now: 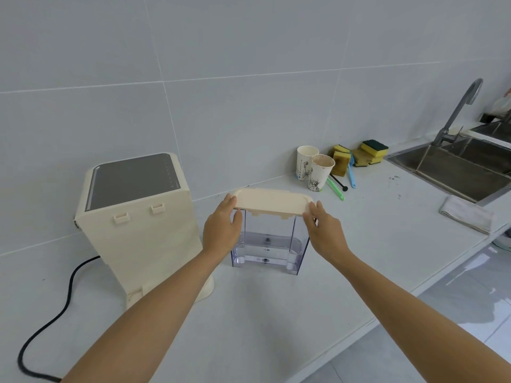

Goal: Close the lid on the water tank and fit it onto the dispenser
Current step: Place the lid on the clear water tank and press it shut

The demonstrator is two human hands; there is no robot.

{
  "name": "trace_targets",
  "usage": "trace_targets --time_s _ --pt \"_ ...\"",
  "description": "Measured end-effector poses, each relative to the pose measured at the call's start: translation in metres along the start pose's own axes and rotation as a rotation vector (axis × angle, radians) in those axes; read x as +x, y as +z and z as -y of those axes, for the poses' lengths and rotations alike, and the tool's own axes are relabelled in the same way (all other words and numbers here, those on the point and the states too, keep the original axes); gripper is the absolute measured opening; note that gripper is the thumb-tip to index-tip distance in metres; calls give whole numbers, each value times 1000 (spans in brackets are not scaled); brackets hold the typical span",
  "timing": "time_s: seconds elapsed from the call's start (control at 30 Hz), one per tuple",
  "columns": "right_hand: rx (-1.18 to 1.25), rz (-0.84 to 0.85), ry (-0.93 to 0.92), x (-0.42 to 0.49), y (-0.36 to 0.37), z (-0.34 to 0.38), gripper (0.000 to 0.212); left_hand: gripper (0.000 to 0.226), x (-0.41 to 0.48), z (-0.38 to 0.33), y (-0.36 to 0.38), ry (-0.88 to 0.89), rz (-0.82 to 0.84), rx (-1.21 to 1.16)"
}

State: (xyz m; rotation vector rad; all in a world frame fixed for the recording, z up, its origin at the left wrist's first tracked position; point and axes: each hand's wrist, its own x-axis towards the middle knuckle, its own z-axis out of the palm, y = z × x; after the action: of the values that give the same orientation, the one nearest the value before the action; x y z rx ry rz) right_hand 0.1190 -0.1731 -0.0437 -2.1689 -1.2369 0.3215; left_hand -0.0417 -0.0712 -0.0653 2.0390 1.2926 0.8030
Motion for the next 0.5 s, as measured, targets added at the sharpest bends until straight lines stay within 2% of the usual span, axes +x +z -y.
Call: trace_targets --time_s 0.1,0.23,0.3,0.4,0.5 --pt "32 -18 -4 3 -2 1 39 43 0 -4 -2 -17 16 8" --pt "155 -17 63 15 -4 4 45 50 0 -5 -4 -68 65 -37" --pt "231 32 96 24 -6 4 54 60 -3 -7 -4 -183 55 -177" --pt "348 109 182 42 -7 5 61 74 -8 -17 -1 -486 89 -525" --pt "421 177 236 55 -6 6 63 77 -12 -25 5 -585 151 -589"
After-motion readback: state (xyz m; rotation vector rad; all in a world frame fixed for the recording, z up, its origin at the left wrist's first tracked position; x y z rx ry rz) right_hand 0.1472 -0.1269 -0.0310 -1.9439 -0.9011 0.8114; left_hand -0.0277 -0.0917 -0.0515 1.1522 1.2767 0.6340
